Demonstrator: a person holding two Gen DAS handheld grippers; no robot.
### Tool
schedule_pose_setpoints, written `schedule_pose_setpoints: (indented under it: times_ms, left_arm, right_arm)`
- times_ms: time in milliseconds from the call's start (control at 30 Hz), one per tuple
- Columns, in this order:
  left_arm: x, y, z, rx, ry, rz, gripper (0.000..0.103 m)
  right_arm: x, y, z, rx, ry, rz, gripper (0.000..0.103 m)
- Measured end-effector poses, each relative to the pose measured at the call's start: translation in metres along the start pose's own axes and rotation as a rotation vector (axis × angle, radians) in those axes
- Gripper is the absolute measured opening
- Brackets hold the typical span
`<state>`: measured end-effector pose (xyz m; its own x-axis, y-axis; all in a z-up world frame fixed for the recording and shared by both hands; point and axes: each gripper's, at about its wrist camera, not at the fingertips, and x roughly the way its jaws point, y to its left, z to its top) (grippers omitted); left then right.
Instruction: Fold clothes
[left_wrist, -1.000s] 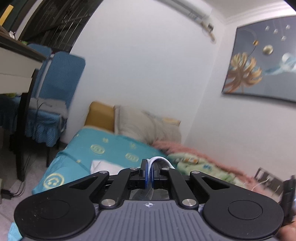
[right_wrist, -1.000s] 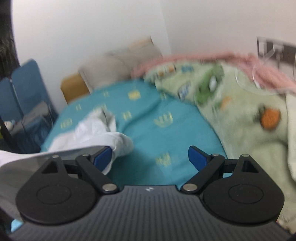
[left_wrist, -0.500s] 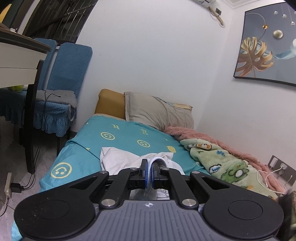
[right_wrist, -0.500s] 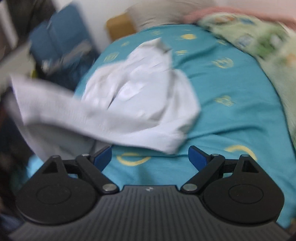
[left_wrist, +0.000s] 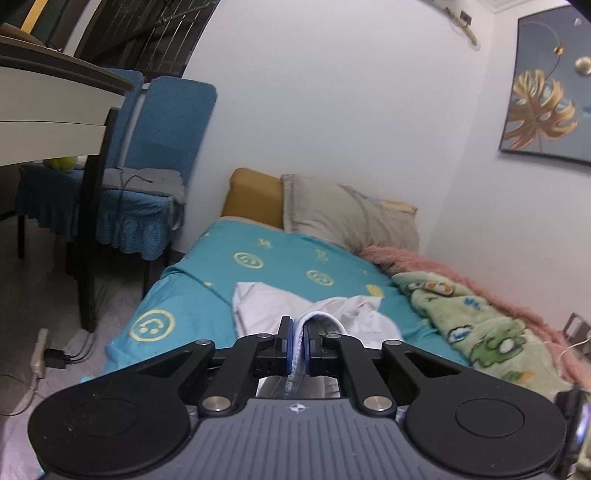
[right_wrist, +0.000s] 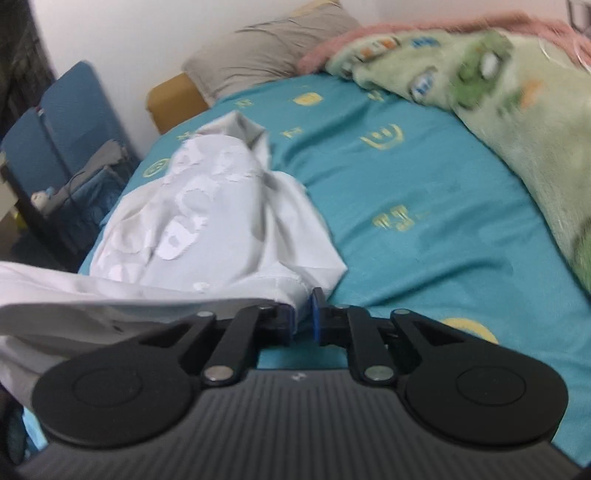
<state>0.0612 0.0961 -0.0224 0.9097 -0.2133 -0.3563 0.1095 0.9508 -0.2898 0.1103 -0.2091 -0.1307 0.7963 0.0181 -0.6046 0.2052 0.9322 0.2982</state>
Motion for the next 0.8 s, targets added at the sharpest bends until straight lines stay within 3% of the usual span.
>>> schedule_pose_setpoints:
  times_ms: [133, 233, 300, 400, 533, 667, 800]
  left_arm:
    - [0.012, 0.004, -0.006, 0.007, 0.115, 0.074, 0.017]
    - [0.02, 0.012, -0.015, 0.015, 0.236, 0.154, 0.042]
    - [0.019, 0.019, -0.018, 0.02, 0.277, 0.218, 0.062]
    - [0.005, 0.027, -0.017, 0.008, 0.261, 0.278, 0.075]
    - [-0.023, 0.022, -0.007, 0.02, 0.138, 0.316, 0.079]
    - [-0.03, -0.004, -0.004, 0.142, 0.066, 0.226, 0.083]
    - [-0.02, -0.043, -0.019, 0.344, 0.104, 0.065, 0.083]
  right_arm:
    - [-0.011, 0.009, 0.003, -0.034, -0.038, 0.038, 0.009]
    - [-0.02, 0.013, 0.006, -0.045, -0.063, 0.066, 0.009]
    - [-0.023, 0.015, 0.007, -0.048, -0.067, 0.073, 0.009]
    - [-0.022, 0.014, 0.008, -0.037, -0.054, 0.07, 0.009]
    - [-0.021, 0.013, 0.008, -0.025, -0.039, 0.067, 0.009]
    - [-0.017, 0.016, 0.007, -0.043, -0.008, 0.038, 0.009]
    - [-0.014, 0.012, 0.008, -0.019, 0.016, 0.039, 0.009]
